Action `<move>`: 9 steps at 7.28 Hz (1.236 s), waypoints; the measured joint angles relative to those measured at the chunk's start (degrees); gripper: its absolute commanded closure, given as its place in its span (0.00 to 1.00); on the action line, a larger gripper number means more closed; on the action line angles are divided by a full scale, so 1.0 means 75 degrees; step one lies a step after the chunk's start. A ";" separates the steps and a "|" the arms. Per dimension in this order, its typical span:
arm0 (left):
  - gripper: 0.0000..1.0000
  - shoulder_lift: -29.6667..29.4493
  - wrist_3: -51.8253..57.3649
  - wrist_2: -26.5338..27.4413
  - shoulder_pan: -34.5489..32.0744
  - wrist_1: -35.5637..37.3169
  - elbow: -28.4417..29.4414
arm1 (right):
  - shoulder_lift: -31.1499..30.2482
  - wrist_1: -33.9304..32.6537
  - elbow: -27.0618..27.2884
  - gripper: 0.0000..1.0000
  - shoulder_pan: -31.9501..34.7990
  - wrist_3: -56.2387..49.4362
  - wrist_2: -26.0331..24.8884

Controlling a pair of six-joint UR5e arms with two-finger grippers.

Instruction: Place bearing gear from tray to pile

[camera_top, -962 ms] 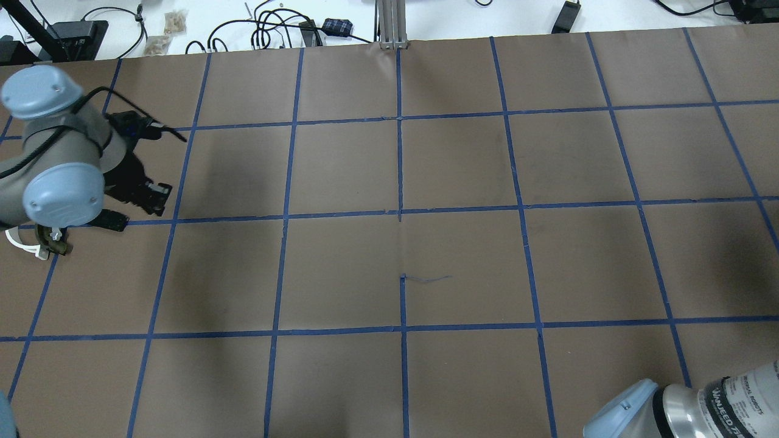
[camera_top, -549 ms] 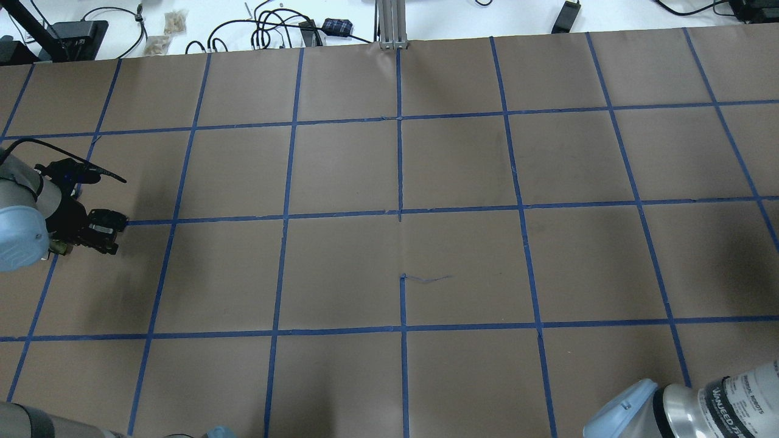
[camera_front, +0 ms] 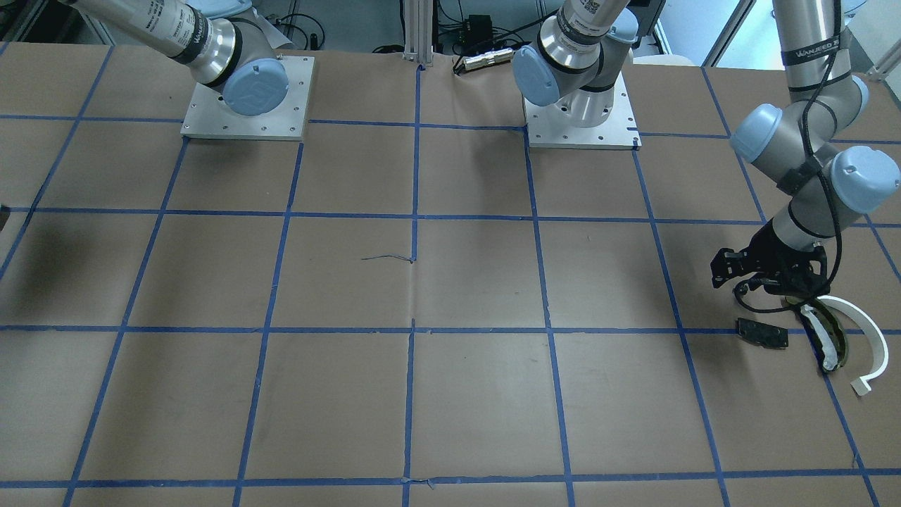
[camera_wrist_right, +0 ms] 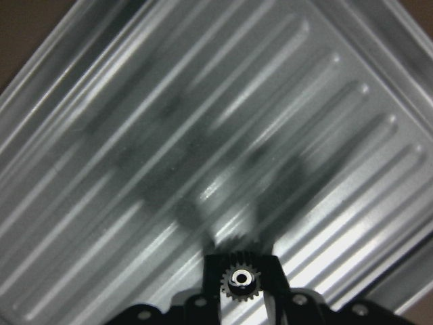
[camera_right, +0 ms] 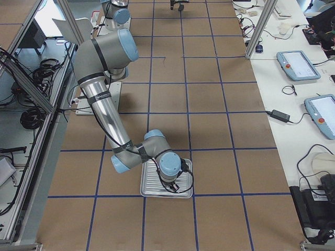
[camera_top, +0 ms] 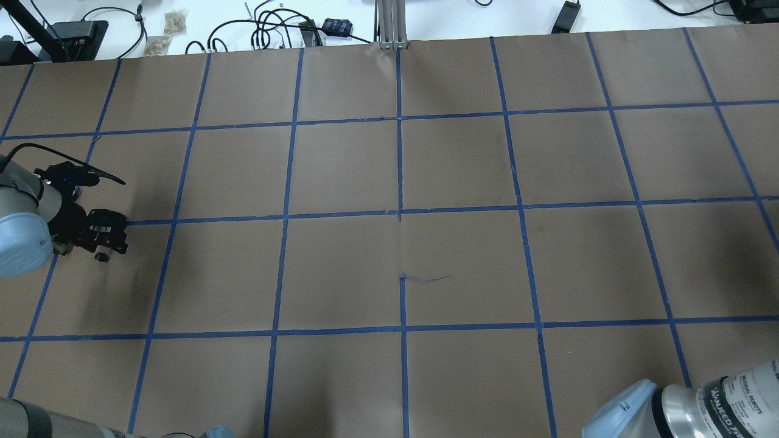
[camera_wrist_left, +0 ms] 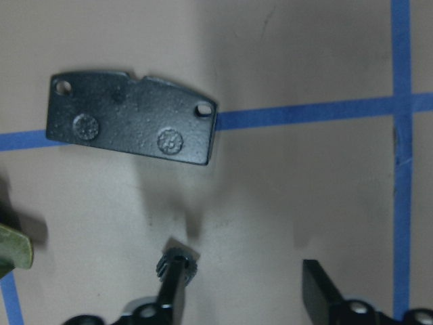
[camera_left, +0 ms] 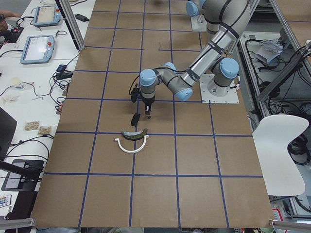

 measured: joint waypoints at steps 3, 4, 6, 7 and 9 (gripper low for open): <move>0.00 0.0920 -0.1649 0.0032 -0.1266 -0.0746 0.0113 | -0.0777 0.0515 -0.0131 0.89 0.0328 0.0350 -0.0369; 0.00 0.1226 -0.2002 -0.0051 -0.1768 -0.0947 0.0160 | -0.1379 0.1274 -0.0204 0.89 0.0649 0.0832 -0.0531; 0.00 0.1612 -0.3222 -0.0116 -0.3002 -0.1570 0.0562 | -0.2853 0.3305 -0.0258 0.89 0.1445 0.2440 -0.0808; 0.00 0.1602 -0.3979 -0.0147 -0.3551 -0.2030 0.1007 | -0.3602 0.4306 -0.0262 0.89 0.2065 0.3516 -0.0827; 0.00 0.1512 -0.4795 -0.0599 -0.4122 -0.2961 0.1890 | -0.4699 0.5907 -0.0268 0.88 0.3651 0.6294 -0.0828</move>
